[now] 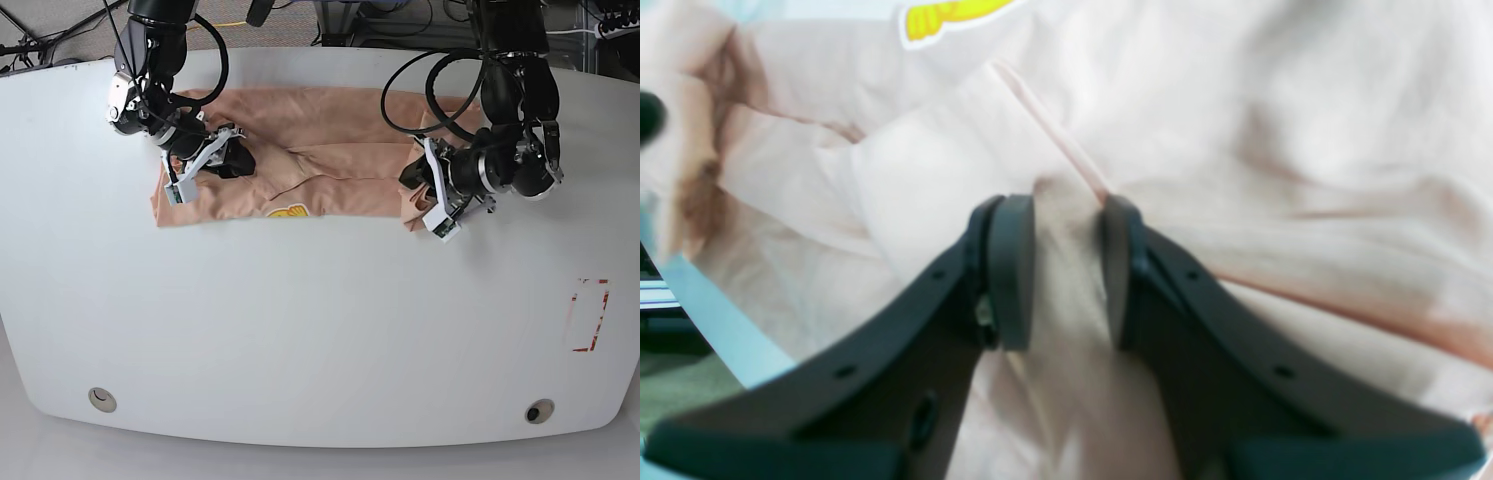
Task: Fold the T-shirt properly
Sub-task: 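Fold the shirt end held by the left gripper toward the middle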
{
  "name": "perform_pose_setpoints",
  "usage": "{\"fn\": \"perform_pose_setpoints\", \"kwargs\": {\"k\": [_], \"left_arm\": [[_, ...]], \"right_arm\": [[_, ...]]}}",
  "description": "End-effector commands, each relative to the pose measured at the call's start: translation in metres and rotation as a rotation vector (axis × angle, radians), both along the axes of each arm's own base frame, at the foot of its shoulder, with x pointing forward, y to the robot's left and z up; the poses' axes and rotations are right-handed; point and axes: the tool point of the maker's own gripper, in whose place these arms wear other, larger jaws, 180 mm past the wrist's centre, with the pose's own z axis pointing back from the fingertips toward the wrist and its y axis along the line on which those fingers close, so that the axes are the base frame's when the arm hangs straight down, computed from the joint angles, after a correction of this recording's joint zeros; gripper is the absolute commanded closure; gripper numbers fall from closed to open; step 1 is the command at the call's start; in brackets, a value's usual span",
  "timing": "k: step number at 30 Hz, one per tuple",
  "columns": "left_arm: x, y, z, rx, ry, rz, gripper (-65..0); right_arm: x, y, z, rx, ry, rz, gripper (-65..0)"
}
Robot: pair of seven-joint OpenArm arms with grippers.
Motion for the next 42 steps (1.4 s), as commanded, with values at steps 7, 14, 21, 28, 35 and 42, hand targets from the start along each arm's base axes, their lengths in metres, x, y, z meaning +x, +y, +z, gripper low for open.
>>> {"fn": "perform_pose_setpoints", "kwargs": {"k": [7,14,21,28,35,42], "left_arm": [[0.003,-0.033,0.015,-0.034,-0.056,-0.110,-1.4],[0.002,-0.035,0.015,-0.036,-0.054,-0.115,-1.7],[0.003,-0.036,0.017,-0.038,-0.059,-0.116,-18.1],[0.006,-0.050,0.024,-0.058,-0.063,-0.128,-34.9],[-0.004,-0.095,0.066,-0.158,-0.173,-0.275,-34.7],[0.012,-0.055,0.070,-0.092,-0.212,-0.196,-34.6]], "right_arm": [[-0.007,-0.007,-0.009,-0.050,0.048,0.008,-17.3],[-0.007,-0.007,-0.009,-0.050,0.048,0.008,-17.3],[-0.007,-0.006,-0.009,-0.051,0.049,0.011,-17.3],[-0.007,-0.006,-0.009,-0.052,0.050,0.011,-17.3],[-0.007,-0.007,-0.009,-0.052,0.052,0.010,-17.3],[-0.007,-0.006,-0.009,-0.050,0.050,0.010,-17.3]]}}
